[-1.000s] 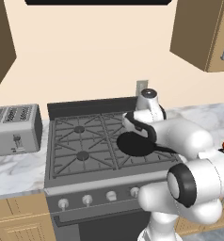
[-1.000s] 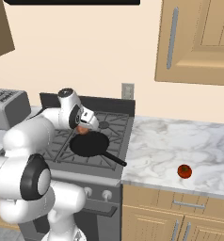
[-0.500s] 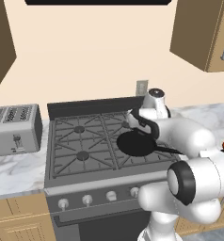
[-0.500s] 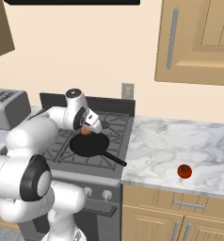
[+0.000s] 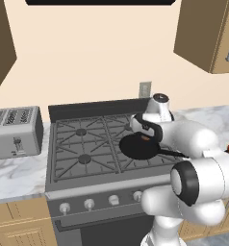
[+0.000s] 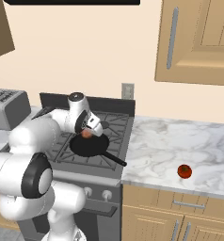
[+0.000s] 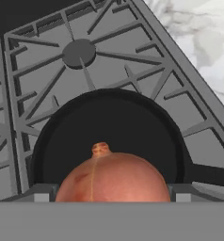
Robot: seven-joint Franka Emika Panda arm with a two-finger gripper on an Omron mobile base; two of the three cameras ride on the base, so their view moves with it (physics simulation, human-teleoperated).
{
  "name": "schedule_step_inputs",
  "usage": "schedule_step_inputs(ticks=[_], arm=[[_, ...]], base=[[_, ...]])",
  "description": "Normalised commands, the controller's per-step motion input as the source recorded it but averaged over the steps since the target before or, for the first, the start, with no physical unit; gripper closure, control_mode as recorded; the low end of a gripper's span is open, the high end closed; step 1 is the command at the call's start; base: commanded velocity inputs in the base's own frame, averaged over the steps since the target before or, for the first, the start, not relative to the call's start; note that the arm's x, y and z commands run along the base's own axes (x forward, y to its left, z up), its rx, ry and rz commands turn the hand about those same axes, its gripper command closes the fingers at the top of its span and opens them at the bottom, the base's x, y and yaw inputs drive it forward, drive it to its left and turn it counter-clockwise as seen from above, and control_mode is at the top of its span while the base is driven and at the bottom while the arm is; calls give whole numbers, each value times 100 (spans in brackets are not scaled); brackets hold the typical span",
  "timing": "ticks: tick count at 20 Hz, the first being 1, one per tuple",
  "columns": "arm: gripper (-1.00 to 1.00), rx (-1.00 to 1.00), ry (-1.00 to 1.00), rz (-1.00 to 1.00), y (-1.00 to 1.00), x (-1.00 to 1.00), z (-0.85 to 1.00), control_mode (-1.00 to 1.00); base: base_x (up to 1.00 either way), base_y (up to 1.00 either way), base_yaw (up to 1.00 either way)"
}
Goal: Place the pan on the front right burner on the stove. Then place the tomato and the onion in the pan and turn on the front right burner.
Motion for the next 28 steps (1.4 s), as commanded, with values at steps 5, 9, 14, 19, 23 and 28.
schedule_step_inputs(ticks=[5,9,14,19,23,28], arm=[[100,0,0,0,0,5,-54,-100],[100,5,0,1,0,12,-31,-100],[100,8,-5,1,0,8,0,-100],[100,4,-8,0,0,8,0,-100],[100,0,-4,0,0,11,0,-100],[100,-3,0,0,0,14,0,-100]], base=[[0,0,0],[0,0,0],[0,0,0],[0,0,0],[0,0,0],[0,0,0]])
